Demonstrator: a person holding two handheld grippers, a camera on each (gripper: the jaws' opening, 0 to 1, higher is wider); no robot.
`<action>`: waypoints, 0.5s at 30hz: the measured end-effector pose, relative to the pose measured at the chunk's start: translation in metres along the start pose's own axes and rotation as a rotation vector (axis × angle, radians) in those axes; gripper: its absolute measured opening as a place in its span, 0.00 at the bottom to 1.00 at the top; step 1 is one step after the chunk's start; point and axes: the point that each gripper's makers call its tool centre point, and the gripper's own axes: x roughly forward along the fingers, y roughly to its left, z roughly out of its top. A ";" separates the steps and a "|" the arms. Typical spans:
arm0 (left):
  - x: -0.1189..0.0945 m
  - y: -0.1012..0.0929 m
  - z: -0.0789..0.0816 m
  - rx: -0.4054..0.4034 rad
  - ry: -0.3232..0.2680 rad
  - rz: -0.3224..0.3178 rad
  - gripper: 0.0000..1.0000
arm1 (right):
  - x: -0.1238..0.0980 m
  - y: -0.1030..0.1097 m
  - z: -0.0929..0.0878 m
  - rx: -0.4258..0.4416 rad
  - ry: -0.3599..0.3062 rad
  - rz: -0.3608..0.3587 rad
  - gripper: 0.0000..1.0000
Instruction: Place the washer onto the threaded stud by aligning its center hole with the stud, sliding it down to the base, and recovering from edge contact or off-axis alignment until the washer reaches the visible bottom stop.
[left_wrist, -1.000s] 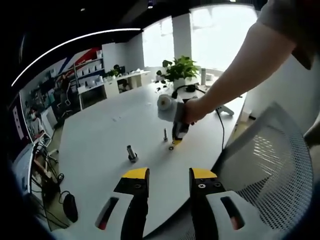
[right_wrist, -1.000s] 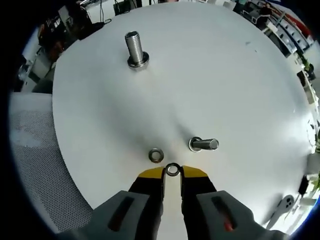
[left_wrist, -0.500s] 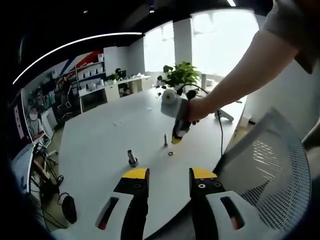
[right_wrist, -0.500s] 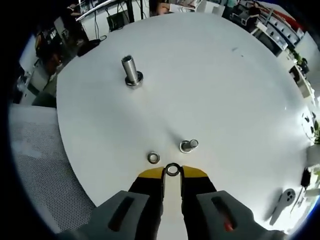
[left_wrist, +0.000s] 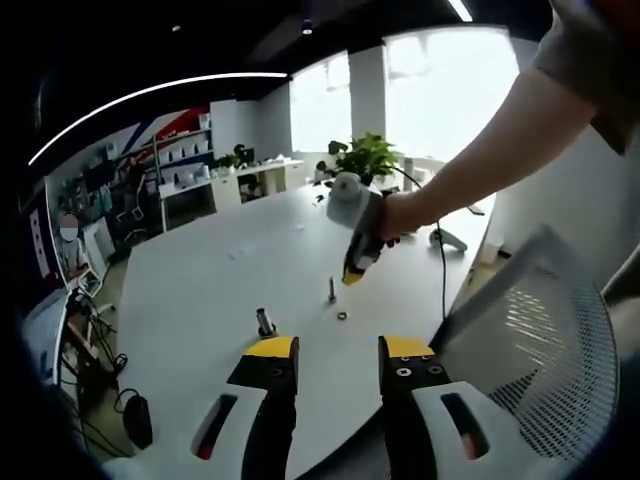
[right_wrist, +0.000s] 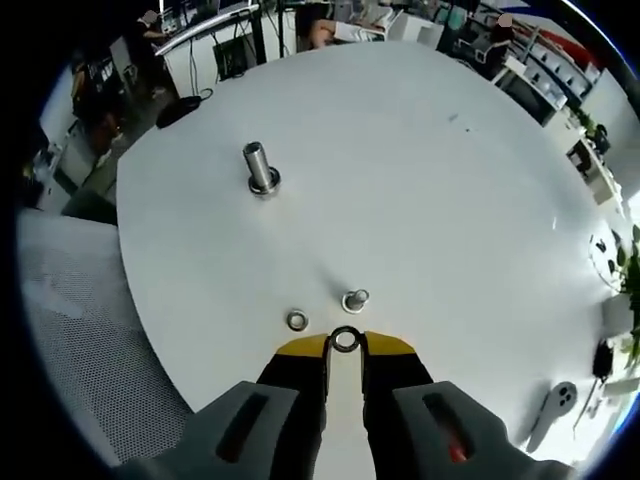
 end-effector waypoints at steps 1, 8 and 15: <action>0.000 0.001 0.000 -0.001 -0.002 0.002 0.30 | -0.002 -0.002 0.001 0.000 -0.004 -0.005 0.13; -0.004 0.006 0.005 -0.028 -0.028 0.019 0.30 | -0.011 -0.010 0.009 -0.010 -0.025 -0.018 0.13; -0.004 0.006 0.006 -0.038 -0.041 0.015 0.31 | -0.010 -0.010 0.019 -0.033 -0.036 -0.009 0.13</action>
